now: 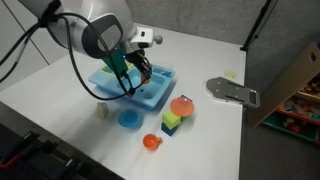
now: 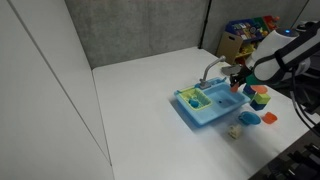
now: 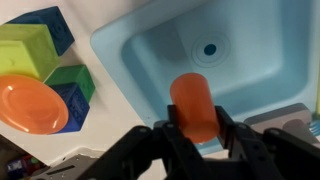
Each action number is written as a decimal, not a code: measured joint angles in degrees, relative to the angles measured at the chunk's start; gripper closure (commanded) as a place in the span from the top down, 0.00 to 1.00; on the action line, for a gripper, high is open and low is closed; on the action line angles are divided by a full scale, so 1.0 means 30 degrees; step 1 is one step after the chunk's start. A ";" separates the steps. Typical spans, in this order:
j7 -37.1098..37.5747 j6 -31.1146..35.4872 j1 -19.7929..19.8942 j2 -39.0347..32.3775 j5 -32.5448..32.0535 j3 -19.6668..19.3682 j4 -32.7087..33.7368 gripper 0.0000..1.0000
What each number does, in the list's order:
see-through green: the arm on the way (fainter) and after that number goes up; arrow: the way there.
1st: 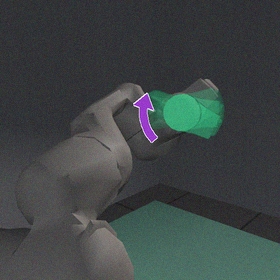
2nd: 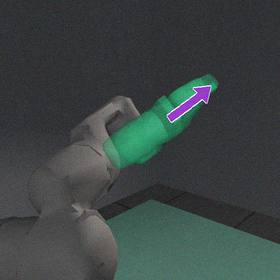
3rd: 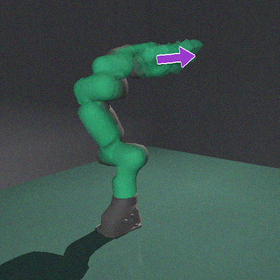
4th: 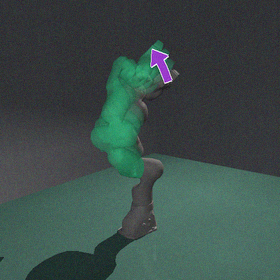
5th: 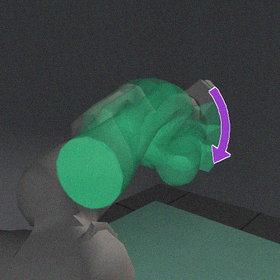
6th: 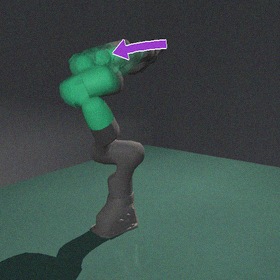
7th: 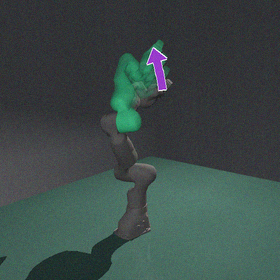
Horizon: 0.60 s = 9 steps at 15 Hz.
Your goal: Put the orange cup in the sink
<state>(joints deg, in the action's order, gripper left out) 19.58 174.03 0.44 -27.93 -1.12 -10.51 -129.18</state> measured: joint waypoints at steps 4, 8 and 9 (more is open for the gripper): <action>-0.0701 0.1059 0.0213 -0.1168 0.1108 0.0584 0.0008 0.14; -0.1110 0.1803 0.0568 -0.2170 0.1756 0.1489 0.0214 0.14; -0.1197 0.1892 0.0664 -0.2393 0.1841 0.1683 0.0339 0.14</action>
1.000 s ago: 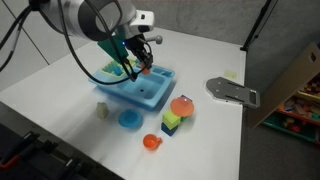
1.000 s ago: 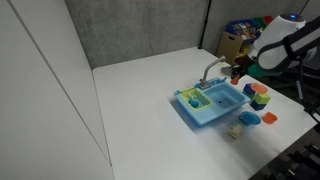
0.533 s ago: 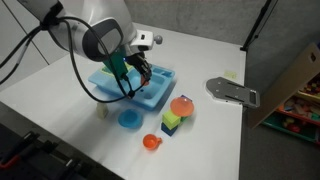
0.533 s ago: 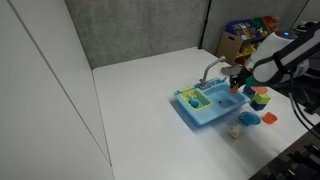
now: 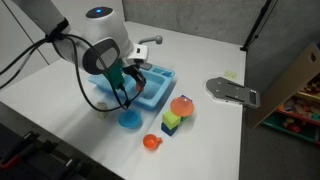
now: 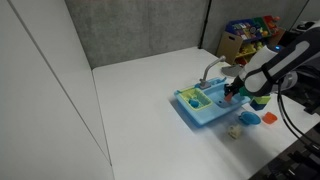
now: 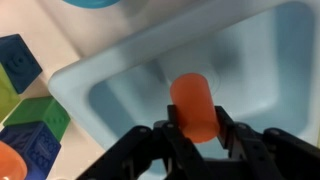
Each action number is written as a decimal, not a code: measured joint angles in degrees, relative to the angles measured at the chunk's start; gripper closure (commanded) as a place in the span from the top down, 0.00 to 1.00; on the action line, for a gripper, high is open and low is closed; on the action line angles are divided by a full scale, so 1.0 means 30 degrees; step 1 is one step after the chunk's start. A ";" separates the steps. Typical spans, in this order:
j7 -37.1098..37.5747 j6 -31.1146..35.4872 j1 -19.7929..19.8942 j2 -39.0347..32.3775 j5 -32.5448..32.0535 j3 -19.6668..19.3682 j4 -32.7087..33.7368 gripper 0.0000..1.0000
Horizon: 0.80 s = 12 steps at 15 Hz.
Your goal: Put the orange cup in the sink
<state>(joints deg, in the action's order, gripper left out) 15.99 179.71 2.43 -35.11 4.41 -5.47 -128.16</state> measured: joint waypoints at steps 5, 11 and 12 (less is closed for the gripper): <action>-0.0339 0.0115 0.0479 -0.1120 0.0217 0.0671 0.0930 0.14; -0.0535 0.0116 0.0631 -0.2134 0.0218 0.0846 0.1906 0.72; -0.0548 0.0116 0.0631 -0.2211 0.0219 0.0847 0.1980 0.78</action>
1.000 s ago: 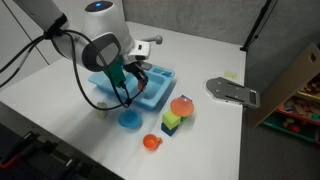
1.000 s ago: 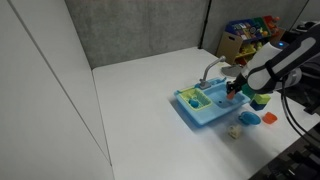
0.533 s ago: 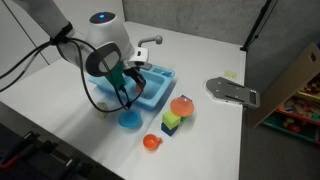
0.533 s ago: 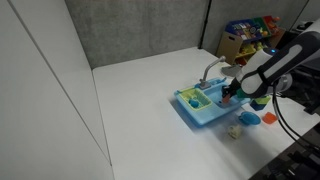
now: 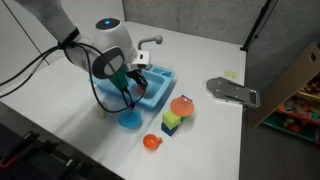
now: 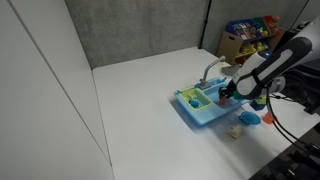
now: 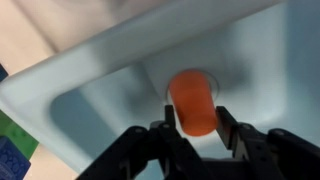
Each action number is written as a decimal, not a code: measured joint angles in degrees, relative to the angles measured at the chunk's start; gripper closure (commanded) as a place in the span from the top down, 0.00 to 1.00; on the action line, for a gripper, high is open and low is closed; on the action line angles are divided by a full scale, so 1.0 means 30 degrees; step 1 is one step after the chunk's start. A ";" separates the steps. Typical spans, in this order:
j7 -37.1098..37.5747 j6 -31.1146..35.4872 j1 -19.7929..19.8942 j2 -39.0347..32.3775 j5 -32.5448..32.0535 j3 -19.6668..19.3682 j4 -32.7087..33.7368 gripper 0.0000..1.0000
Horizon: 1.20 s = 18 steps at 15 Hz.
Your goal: Put the orange cup in the sink
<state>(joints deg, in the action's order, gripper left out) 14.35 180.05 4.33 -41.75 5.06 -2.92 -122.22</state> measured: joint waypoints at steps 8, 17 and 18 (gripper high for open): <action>-0.0289 -0.0017 0.0018 0.0632 0.0000 0.0022 0.0139 1.00; -0.1132 -0.3039 0.0009 0.4273 -0.0001 -0.0153 -0.1422 1.00; -0.1236 -0.3560 0.0008 0.4736 -0.0013 -0.0223 -0.1619 1.00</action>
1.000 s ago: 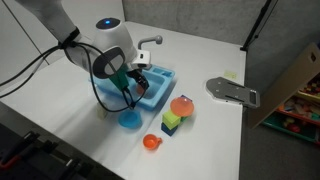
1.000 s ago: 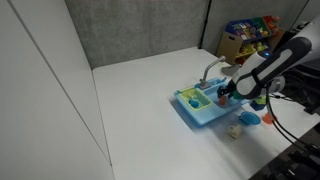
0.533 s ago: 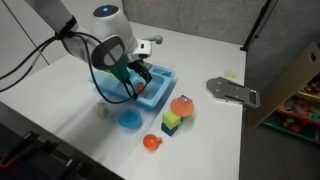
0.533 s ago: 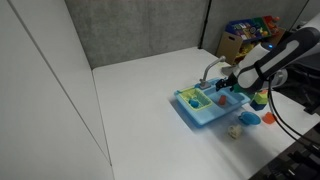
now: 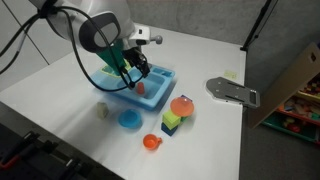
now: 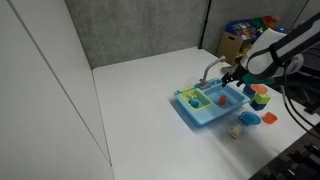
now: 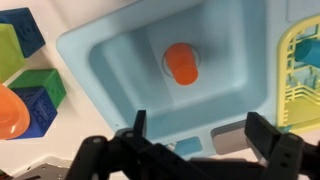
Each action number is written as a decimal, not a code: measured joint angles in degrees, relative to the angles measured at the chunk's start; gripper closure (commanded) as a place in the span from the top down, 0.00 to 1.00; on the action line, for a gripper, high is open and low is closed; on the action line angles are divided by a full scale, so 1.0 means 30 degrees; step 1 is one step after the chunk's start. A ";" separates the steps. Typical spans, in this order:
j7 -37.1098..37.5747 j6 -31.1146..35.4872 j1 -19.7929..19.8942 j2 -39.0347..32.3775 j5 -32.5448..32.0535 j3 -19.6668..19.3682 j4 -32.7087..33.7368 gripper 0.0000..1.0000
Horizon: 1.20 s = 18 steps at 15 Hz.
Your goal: Put the orange cup in the sink
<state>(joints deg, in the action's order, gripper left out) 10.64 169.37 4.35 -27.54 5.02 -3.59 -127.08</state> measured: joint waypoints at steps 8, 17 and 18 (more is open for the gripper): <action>-0.1384 -0.5778 0.0000 0.4144 -0.0205 -0.0357 -0.1193 1.00; -0.1496 -1.1969 -0.0034 0.9024 -0.2473 -0.0544 -0.1598 1.00; -0.1575 -1.2649 -0.0050 0.9569 -0.2474 -0.0493 -0.1598 1.00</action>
<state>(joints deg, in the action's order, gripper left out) 5.92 131.43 4.20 1.17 -2.40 -5.07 -131.87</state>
